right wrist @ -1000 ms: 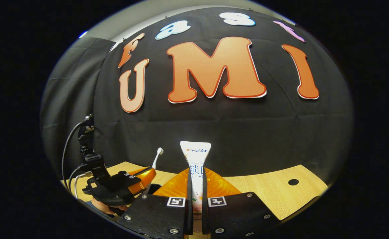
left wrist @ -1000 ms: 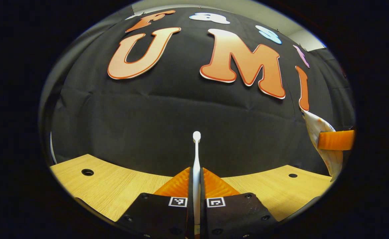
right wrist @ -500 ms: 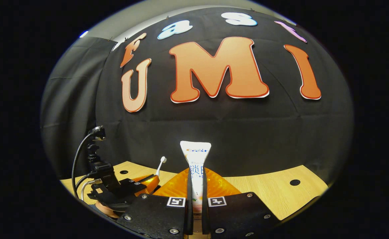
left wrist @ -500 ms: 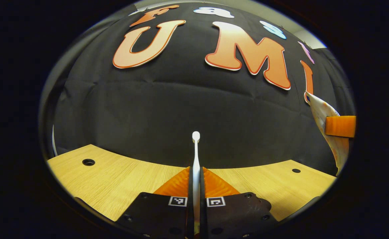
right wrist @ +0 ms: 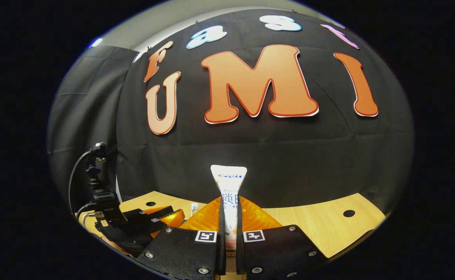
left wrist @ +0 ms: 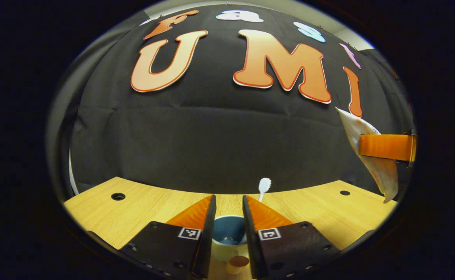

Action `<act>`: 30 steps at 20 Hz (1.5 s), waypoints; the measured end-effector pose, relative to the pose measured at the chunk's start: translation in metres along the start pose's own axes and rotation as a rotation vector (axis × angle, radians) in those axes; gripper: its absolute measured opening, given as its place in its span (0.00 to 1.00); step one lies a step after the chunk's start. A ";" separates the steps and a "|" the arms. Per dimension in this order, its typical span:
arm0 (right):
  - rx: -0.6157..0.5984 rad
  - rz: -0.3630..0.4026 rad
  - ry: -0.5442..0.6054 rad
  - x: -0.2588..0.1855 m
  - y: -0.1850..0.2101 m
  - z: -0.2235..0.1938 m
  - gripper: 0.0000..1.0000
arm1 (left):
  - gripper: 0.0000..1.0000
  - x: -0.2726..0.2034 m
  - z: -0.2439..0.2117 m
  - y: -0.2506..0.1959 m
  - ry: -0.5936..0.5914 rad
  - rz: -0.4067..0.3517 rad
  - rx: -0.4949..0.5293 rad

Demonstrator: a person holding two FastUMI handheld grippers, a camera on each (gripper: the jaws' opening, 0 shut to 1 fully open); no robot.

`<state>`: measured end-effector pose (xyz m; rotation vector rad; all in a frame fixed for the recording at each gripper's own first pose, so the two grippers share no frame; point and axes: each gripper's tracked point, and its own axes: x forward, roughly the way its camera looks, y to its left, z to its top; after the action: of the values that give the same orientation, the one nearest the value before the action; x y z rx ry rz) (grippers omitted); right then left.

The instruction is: Put the toothbrush and toothpaste on the desktop into the cup, then pick up the cup and place it on the coaster on the desktop.

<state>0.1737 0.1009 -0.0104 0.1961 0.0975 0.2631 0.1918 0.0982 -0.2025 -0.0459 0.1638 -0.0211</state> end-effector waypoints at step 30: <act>0.079 0.289 -0.140 0.078 0.131 -0.004 0.10 | 0.96 -0.118 -0.099 0.061 0.202 0.037 -0.034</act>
<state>0.2154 0.2462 0.0072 0.3068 -0.0604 0.5331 0.0606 0.1578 -0.2841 -0.0751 0.3672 0.0141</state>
